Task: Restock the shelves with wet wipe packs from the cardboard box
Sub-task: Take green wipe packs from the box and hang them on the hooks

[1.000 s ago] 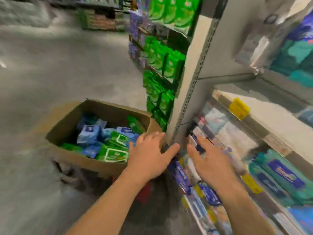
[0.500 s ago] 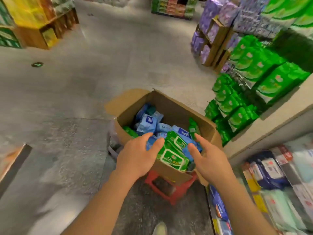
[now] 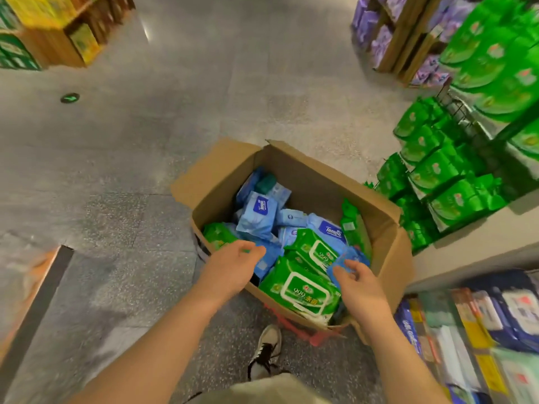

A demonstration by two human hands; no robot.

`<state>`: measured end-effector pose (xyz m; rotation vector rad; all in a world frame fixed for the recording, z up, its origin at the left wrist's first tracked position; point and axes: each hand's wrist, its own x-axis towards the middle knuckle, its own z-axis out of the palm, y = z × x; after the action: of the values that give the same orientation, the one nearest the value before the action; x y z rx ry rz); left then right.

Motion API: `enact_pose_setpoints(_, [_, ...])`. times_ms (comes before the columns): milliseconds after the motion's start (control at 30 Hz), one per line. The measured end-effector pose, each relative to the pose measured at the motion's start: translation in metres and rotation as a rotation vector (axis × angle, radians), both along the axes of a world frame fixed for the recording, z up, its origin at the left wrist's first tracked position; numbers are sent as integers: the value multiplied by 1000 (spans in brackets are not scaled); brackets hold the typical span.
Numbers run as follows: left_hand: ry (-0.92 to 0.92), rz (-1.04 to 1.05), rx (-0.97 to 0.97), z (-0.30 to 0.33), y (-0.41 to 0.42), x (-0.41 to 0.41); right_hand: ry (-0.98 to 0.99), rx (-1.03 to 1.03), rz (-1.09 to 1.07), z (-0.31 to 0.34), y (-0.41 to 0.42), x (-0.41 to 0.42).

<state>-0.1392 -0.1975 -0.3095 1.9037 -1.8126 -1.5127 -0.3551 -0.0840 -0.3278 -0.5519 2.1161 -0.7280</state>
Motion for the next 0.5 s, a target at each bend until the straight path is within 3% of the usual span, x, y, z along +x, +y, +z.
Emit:
enact_pose_setpoints(200, [4,34,181,-57,-30,-55,-186,80,-125,-56,-19,-19])
enact_pose_setpoints(400, [-252,-250,297,-105,-36,-84,-200,232,-182,-101,-20,-19])
enact_pose_setpoints(500, [-287,-340,324,-122,-41,-92,-271,347,-226,-120,-26,-21])
